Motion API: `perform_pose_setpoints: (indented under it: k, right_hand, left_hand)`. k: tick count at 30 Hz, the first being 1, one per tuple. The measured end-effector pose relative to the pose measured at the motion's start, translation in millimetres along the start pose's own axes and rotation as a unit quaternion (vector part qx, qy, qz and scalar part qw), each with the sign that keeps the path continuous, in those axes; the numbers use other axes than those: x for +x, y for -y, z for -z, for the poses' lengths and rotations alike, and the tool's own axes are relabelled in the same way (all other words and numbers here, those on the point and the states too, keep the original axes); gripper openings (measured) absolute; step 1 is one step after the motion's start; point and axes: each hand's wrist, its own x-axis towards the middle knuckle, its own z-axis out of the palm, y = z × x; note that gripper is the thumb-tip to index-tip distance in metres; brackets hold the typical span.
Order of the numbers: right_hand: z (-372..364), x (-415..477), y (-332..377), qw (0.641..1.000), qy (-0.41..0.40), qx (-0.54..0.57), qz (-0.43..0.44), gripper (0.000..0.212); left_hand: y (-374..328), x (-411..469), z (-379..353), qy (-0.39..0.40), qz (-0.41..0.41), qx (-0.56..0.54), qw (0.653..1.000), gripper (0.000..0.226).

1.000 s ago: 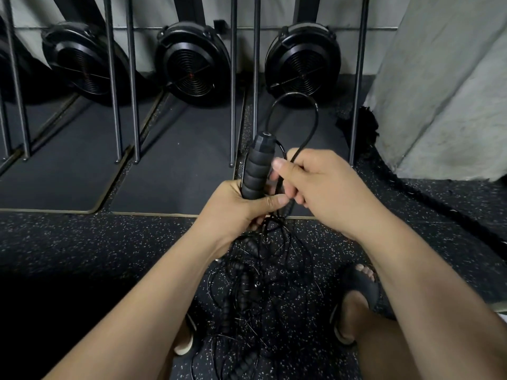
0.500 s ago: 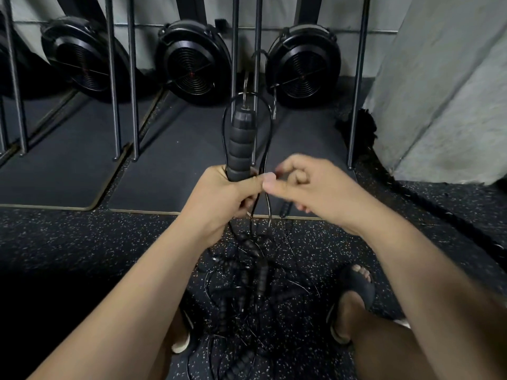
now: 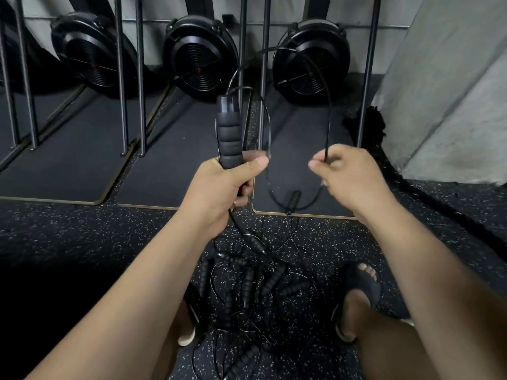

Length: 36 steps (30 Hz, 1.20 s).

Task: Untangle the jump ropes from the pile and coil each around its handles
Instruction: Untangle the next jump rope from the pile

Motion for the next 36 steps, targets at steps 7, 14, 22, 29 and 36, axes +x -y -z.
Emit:
perform_pose_setpoints:
  k: [7, 14, 22, 29, 36]
  right_hand:
    - [-16, -21, -15, 0.998, 0.004, 0.050, -0.025, 0.040]
    - [-38, -64, 11, 0.957, 0.233, 0.171, -0.017, 0.014]
    - [-48, -63, 8, 0.947, 0.129, 0.288, -0.058, 0.042]
    - [-43, -52, -7, 0.918, 0.008, 0.373, -0.134, 0.013]
    - [-17, -48, -16, 0.841, 0.089, 0.518, -0.131, 0.013]
  left_hand:
    - [4, -1, -6, -0.006, 0.032, 0.011, 0.999, 0.026]
    - [11, -1, -12, 0.003, 0.028, 0.058, 0.998, 0.034]
    - [27, -14, -20, 0.117, 0.031, 0.186, 0.975, 0.031]
    - [35, -21, -24, 0.186, 0.074, 0.276, 0.940, 0.031]
    - [31, -23, -25, 0.207, 0.076, 0.288, 0.932, 0.021]
